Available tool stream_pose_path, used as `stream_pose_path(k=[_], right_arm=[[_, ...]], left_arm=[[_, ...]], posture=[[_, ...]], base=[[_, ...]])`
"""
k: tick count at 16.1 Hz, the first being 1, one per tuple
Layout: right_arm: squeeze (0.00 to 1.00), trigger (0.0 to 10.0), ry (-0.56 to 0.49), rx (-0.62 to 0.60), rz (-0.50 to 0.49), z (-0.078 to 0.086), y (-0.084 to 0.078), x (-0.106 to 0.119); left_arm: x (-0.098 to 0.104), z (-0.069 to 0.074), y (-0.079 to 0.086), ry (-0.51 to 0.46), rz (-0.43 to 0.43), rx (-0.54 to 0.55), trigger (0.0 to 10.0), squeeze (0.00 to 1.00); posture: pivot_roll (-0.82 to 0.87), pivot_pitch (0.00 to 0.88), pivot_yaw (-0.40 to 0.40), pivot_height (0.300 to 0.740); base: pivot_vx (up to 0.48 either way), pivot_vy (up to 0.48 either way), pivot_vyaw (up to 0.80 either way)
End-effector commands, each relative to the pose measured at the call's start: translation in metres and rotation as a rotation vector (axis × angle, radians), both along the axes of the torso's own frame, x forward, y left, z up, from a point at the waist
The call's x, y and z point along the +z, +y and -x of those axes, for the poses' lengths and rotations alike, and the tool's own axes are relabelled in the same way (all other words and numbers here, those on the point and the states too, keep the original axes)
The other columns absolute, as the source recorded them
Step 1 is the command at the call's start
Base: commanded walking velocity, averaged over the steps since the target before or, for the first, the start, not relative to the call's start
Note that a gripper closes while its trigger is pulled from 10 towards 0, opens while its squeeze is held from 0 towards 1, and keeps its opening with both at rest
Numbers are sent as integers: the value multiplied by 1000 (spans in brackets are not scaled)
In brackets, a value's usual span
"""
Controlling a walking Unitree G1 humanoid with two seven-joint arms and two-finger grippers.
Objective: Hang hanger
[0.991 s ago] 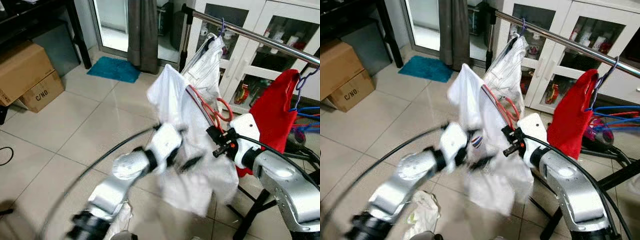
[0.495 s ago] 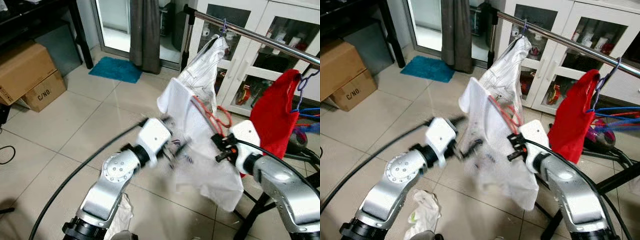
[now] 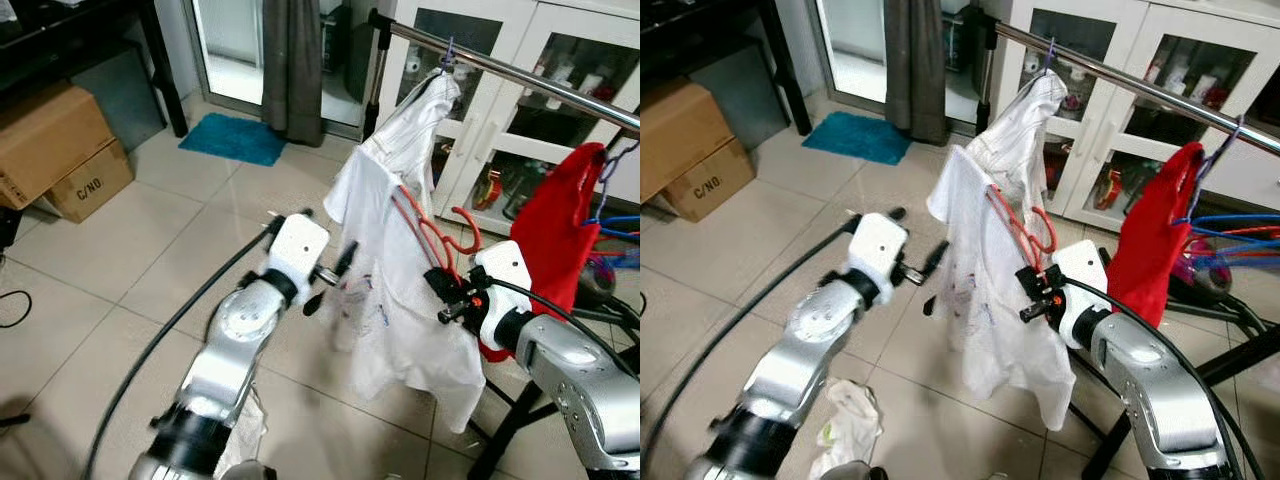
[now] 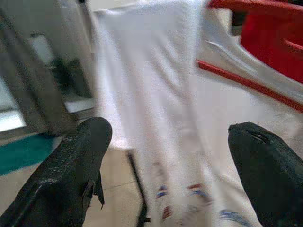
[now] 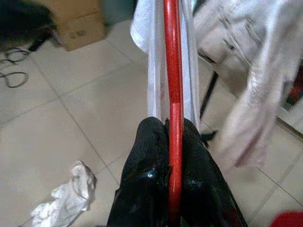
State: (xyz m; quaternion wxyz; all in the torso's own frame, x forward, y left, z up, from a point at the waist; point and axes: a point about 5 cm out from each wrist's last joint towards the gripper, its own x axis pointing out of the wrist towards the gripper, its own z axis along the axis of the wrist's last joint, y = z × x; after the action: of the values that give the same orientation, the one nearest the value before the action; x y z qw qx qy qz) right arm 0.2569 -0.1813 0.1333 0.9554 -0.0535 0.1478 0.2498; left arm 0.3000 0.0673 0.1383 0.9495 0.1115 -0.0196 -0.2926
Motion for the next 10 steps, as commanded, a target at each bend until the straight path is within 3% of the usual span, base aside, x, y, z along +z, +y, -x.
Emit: stream_pose_path(k=[1, 2, 5, 8, 10], right_arm=[[0, 10000, -58, 16, -22, 1, 0, 11], [0, 10000, -64, 31, -29, 2, 2, 13], [0, 10000, -72, 63, -45, 3, 6, 16], [0, 10000, -74, 125, -77, 11, 12, 18], [0, 10000, -69, 132, -84, 13, 12, 17]], left_arm=[[1, -1, -6, -2, 13, -43, 10000, 216], [1, -6, -14, -8, 5, -97, 10000, 0], [1, -13, -20, -5, -20, -132, 10000, 0], [1, -35, -8, -23, -43, 14, 10000, 0], [1, -40, -5, -28, -39, 19, 9725, 0]], posture=[[-24, 71, -32, 740], [-30, 73, -26, 740], [-34, 73, -18, 740], [-36, 73, -11, 740], [-37, 74, -9, 740]], base=[[0, 0, 0], [0, 0, 0], [0, 0, 0], [0, 0, 0], [0, 0, 0]])
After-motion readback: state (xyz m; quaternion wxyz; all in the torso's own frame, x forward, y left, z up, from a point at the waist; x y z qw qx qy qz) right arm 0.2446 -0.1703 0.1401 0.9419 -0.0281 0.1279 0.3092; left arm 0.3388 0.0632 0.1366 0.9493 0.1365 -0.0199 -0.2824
